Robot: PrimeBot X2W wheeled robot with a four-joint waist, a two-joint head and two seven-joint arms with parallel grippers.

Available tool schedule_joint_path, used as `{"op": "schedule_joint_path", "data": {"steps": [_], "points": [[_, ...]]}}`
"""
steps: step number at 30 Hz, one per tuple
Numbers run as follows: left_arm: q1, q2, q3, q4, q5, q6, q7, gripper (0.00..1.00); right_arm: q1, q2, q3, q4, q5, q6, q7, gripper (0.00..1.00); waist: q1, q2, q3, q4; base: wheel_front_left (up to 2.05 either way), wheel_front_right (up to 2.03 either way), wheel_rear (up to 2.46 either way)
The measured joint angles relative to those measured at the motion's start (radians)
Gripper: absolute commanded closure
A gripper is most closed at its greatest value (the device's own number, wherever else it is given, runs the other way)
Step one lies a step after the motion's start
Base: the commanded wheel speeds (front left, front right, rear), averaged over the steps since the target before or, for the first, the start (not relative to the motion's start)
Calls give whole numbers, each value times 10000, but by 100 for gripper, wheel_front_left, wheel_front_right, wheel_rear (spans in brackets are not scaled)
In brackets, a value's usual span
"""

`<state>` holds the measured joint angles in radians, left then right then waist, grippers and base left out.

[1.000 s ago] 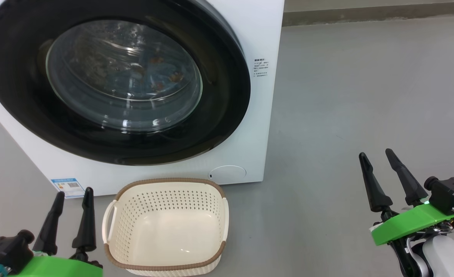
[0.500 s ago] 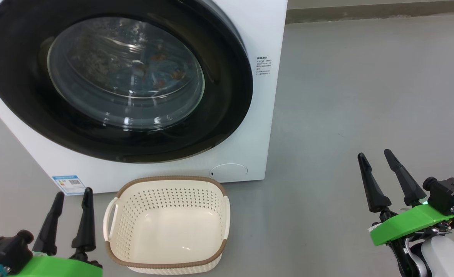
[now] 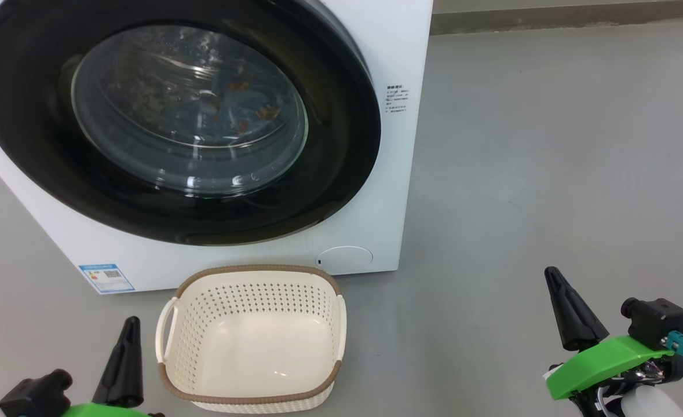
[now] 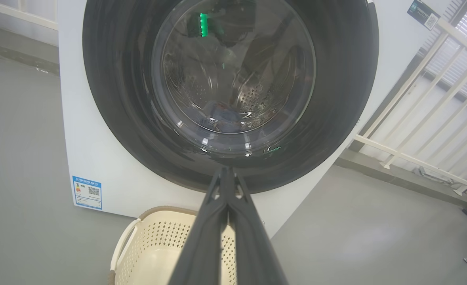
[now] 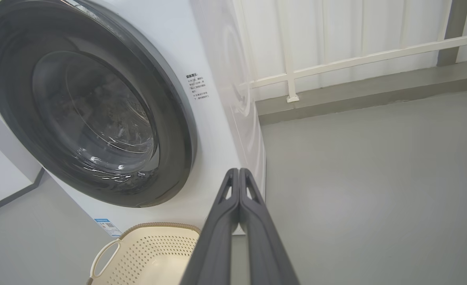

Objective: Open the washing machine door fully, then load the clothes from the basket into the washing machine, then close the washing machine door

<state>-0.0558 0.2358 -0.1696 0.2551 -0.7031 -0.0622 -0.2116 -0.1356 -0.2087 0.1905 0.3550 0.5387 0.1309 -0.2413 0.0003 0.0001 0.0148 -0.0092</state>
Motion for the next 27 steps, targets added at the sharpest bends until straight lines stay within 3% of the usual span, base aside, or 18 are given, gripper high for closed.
{"op": "schedule_joint_path", "data": {"steps": [27], "points": [[-6,-382,543,27,-1992,-90,721,100,2,322,-675,-144,2337,0,746,100,-2,0,-20,21,0,0,0]]}}
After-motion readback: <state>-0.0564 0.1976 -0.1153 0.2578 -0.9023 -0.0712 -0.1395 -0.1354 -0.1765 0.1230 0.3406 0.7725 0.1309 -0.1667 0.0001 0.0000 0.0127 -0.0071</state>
